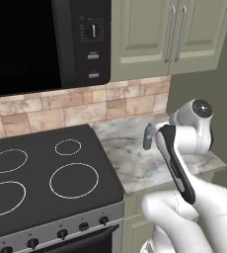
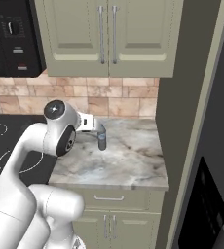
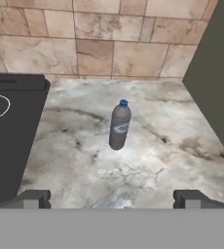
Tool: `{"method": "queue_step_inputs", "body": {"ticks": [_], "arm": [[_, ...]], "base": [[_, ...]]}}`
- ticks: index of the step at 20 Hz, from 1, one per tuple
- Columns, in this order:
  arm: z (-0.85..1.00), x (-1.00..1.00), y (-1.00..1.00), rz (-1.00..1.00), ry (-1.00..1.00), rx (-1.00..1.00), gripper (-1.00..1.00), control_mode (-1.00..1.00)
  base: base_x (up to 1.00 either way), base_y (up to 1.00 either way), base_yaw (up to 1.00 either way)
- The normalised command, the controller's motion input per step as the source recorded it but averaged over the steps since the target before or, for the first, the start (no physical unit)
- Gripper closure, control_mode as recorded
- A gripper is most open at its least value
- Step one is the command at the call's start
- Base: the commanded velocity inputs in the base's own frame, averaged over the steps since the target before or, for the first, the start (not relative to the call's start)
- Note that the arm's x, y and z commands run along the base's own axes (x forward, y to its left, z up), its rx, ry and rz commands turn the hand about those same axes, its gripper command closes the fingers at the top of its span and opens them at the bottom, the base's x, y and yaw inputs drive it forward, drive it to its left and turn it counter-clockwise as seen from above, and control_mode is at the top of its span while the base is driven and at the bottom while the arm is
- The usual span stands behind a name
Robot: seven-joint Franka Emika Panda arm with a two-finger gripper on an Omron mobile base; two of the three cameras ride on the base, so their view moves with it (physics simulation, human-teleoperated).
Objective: Take the bottled waters from the counter and place them in the freezer to freeze. Close the freezer door after placing the bottles.
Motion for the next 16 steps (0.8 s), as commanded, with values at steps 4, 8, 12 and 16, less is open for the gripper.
{"method": "queue_step_inputs", "body": {"ticks": [4,8,12,16], "arm": [[-0.14,0.49,0.00,0.00,0.20,0.00,-1.00,-1.00],[-0.24,0.49,-0.01,0.00,0.22,0.00,-1.00,-1.00],[-0.05,0.29,-0.03,0.00,0.05,0.00,-1.00,-1.00],[-0.10,0.14,-0.15,0.09,-0.05,0.01,-1.00,-1.00]], "base": [[0.00,0.00,0.00],[0.00,0.00,0.00],[0.00,0.00,0.00],[0.00,0.00,0.00]]}}
